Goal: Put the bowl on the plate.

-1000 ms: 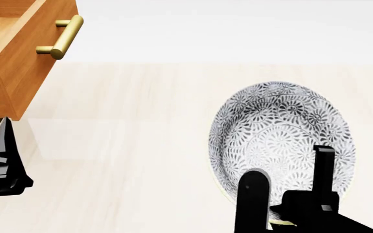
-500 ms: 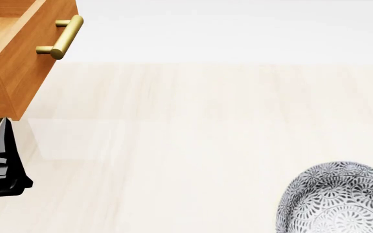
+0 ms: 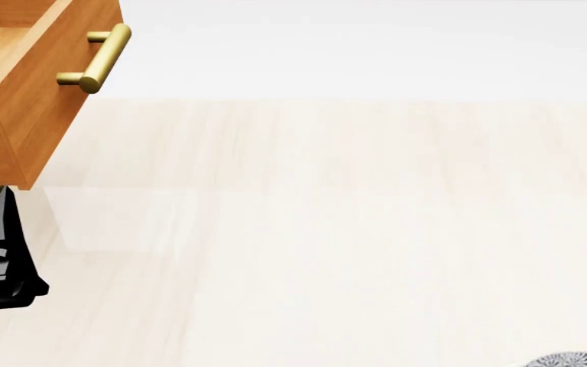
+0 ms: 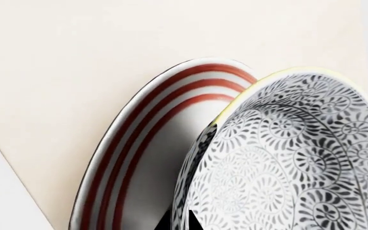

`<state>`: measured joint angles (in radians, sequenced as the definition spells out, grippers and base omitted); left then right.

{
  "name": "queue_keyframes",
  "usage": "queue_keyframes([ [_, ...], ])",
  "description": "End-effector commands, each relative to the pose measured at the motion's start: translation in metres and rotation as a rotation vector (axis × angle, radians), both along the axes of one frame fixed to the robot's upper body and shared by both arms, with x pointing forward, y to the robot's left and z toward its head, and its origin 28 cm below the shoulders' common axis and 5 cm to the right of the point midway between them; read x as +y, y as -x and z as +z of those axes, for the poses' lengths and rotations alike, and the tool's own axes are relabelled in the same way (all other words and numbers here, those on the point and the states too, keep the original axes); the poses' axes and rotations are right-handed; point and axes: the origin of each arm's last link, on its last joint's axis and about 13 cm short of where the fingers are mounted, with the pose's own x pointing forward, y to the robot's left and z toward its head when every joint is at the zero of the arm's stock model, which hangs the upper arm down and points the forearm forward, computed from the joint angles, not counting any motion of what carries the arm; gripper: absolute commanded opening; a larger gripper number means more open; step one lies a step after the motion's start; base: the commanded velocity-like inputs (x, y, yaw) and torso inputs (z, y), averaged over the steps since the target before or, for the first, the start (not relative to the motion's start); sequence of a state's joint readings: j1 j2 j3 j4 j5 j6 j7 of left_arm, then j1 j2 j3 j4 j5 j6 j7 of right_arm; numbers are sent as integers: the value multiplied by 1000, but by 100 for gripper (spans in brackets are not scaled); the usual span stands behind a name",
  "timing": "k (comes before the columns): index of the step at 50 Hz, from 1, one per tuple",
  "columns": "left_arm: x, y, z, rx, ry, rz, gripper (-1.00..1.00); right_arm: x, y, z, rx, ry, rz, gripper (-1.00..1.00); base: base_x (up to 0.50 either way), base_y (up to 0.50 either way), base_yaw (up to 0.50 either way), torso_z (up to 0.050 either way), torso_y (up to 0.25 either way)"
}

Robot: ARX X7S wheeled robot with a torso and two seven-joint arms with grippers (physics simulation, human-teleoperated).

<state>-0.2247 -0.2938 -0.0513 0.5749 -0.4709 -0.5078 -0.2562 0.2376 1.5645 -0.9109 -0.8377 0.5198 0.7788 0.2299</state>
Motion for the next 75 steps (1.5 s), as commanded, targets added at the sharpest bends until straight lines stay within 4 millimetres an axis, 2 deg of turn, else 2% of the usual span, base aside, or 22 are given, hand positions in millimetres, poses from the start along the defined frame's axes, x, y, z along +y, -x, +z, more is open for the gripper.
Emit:
queue_keyframes([
  [1, 1, 0, -1, 1, 1, 3, 100, -10, -5, -4, -82, 23, -47, -100, 0, 0, 0, 0, 0],
  [26, 1, 0, 1, 0, -4, 8, 100, -22, -3, -24, -29, -1, -79, -100, 0, 0, 0, 0, 0],
  [27, 1, 0, 1, 0, -4, 8, 100, -22, -3, -24, -30, -1, -78, 100, 0, 0, 0, 0, 0],
  [43, 0, 1, 0, 1, -7, 4, 100, -16, -3, -13, -27, 4, -46, 100, 0, 0, 0, 0, 0],
  [50, 0, 2, 1, -3, -5, 2, 100, -4, -8, 8, -74, 38, -23, 100, 0, 0, 0, 0, 0],
  [57, 0, 2, 2, -8, -4, 1, 100, 15, -4, 41, -86, 74, 39, 100, 0, 0, 0, 0, 0],
  [59, 0, 3, 2, -9, -3, -1, 100, 14, -10, 50, -97, 86, 56, 100, 0, 0, 0, 0, 0],
  [72, -1, 5, 5, -18, -4, -9, 100, 15, -28, 78, -207, 128, 165, 100, 0, 0, 0, 0, 0],
  [75, -2, 6, 7, -25, -2, -21, 100, 18, -33, 94, -328, 94, 193, 100, 0, 0, 0, 0, 0],
])
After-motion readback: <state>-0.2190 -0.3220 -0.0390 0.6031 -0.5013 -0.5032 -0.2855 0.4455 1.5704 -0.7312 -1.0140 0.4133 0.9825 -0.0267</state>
